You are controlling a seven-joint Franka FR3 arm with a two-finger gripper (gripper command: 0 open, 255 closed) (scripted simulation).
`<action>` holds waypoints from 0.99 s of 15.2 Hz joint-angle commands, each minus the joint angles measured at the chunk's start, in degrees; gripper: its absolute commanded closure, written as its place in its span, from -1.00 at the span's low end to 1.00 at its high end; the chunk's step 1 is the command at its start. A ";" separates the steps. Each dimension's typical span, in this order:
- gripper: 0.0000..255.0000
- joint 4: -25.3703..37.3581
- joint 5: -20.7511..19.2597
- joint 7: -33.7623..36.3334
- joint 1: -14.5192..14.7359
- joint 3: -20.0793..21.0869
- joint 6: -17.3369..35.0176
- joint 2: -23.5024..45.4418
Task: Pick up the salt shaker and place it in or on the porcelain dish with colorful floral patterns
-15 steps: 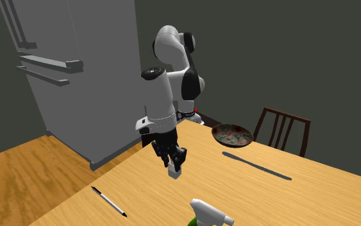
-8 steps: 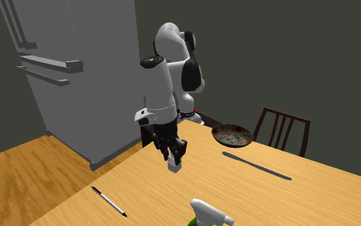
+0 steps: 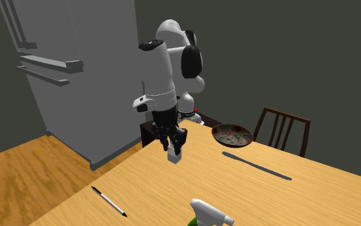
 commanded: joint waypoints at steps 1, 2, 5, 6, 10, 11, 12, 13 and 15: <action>1.00 1.56 0.03 0.09 0.11 0.05 -1.61 -0.04; 1.00 2.23 0.06 0.13 0.15 0.09 -2.34 -0.12; 1.00 4.35 0.12 0.27 0.29 0.17 -4.57 -0.26; 1.00 5.10 0.12 0.32 0.35 0.20 -5.33 -0.28; 1.00 3.64 0.93 0.82 0.25 0.68 -5.82 -2.44; 1.00 0.78 1.75 1.19 0.05 1.11 -4.84 -4.53; 1.00 -1.92 2.59 1.55 -0.08 1.52 -3.96 -6.56; 1.00 -4.46 3.45 1.89 -0.16 1.94 -3.15 -8.53; 1.00 -9.15 5.20 2.56 -0.17 2.74 -1.75 -12.34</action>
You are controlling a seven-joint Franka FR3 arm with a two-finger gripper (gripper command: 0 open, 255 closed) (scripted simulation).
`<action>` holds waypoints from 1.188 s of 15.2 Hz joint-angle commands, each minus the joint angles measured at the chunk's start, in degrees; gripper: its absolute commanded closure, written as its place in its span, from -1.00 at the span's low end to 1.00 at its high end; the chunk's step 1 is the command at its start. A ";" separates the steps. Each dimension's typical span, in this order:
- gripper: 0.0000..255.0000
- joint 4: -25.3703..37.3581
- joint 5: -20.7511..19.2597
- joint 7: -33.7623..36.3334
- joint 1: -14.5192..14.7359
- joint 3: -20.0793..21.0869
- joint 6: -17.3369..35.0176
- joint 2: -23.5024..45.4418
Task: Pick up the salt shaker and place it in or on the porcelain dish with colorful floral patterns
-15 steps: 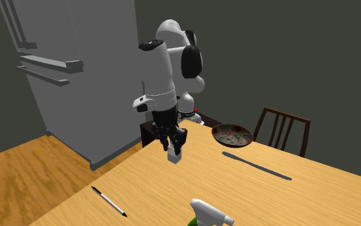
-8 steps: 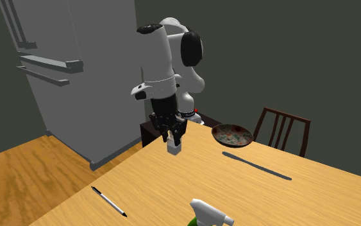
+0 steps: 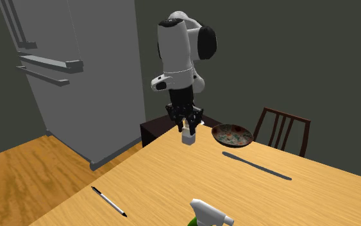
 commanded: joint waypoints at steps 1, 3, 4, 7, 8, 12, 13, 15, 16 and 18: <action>1.00 -4.45 1.68 0.74 0.11 0.77 1.41 -3.56; 1.00 -8.48 3.51 1.40 0.38 1.54 2.43 -7.14; 1.00 -10.36 4.43 1.74 0.58 1.93 2.86 -8.88; 1.00 -15.46 7.25 2.82 1.45 3.04 3.83 -13.93; 1.00 -16.99 8.19 3.22 1.83 3.40 4.06 -15.55; 1.00 -22.39 11.91 5.04 3.74 4.83 4.57 -21.72; 1.00 -23.56 12.82 5.56 4.31 5.19 4.61 -23.17; 1.00 -25.69 14.61 6.72 5.51 5.94 4.60 -25.97; 1.00 -26.65 15.48 7.35 6.15 6.34 4.56 -27.32; 1.00 -28.38 17.17 8.73 7.49 7.16 4.40 -29.87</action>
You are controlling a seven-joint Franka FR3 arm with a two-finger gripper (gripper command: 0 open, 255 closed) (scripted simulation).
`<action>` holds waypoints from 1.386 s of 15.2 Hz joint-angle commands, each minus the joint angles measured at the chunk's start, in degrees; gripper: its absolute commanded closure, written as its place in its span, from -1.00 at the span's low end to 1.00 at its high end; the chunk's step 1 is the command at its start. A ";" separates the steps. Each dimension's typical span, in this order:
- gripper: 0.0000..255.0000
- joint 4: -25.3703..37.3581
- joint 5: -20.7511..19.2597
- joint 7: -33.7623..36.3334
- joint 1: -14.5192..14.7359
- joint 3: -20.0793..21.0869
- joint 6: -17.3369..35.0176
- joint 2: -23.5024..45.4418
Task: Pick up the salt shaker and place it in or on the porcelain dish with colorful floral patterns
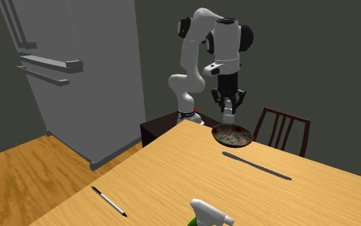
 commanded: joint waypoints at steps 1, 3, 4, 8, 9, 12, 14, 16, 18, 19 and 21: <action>1.00 -1.87 1.85 1.60 1.49 0.93 -0.13 -2.75; 1.00 -3.35 2.85 2.45 2.38 1.60 0.50 -4.00; 1.00 -4.00 2.91 2.37 2.41 1.76 1.28 -3.86; 1.00 -6.49 3.08 2.10 2.47 2.47 4.43 -3.15; 1.00 -7.08 3.11 2.04 2.48 2.66 5.23 -2.93; 1.00 -8.80 3.16 1.91 2.49 3.23 7.65 -2.17; 1.00 -9.89 3.15 1.85 2.49 3.64 9.29 -1.59; 1.00 -10.94 3.11 1.82 2.46 4.06 10.95 -0.93; 1.00 -11.91 3.03 1.81 2.42 4.47 12.56 -0.22; 1.00 -11.91 3.03 1.81 2.43 4.46 12.56 -0.23; 1.00 -11.91 3.03 1.81 2.42 4.46 12.56 -0.23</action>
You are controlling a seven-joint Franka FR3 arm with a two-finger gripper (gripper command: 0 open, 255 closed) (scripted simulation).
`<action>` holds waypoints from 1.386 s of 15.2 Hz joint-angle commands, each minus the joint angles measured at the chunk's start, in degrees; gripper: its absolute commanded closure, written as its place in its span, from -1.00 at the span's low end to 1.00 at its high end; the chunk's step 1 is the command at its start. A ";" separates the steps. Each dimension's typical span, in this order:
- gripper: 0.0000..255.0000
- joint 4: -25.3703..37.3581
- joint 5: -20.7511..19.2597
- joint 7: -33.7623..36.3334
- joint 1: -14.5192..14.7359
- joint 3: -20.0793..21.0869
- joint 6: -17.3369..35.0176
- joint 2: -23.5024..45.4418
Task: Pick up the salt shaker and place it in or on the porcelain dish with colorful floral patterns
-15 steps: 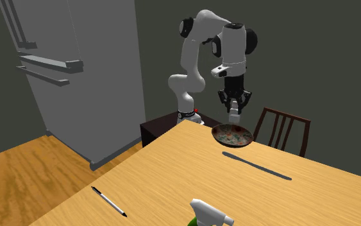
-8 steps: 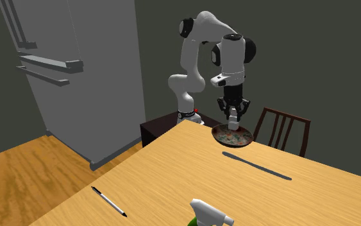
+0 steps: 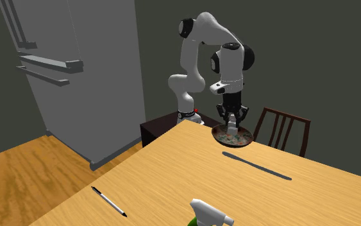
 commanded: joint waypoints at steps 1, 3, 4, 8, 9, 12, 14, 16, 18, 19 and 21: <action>1.00 -0.08 0.01 -0.02 0.00 0.01 0.10 0.02; 1.00 -0.08 0.01 -0.02 0.00 0.01 0.10 0.02; 1.00 -0.08 0.01 -0.02 0.00 0.01 0.10 0.02; -1.00 -0.08 0.01 -0.03 0.00 0.01 0.10 0.01; -1.00 -0.08 0.01 -0.03 0.00 0.01 0.10 0.01; -1.00 2.32 0.17 -0.42 -0.06 -1.33 -4.10 -1.82; -1.00 4.70 0.12 -0.63 -0.20 -2.45 -7.75 -3.09; -1.00 4.68 0.12 -0.62 -0.18 -2.47 -7.75 -3.10; -1.00 4.69 0.11 -0.62 -0.18 -2.47 -7.75 -3.09; -1.00 4.69 0.11 -0.62 -0.18 -2.47 -7.75 -3.09; -1.00 4.69 0.11 -0.62 -0.18 -2.47 -7.75 -3.09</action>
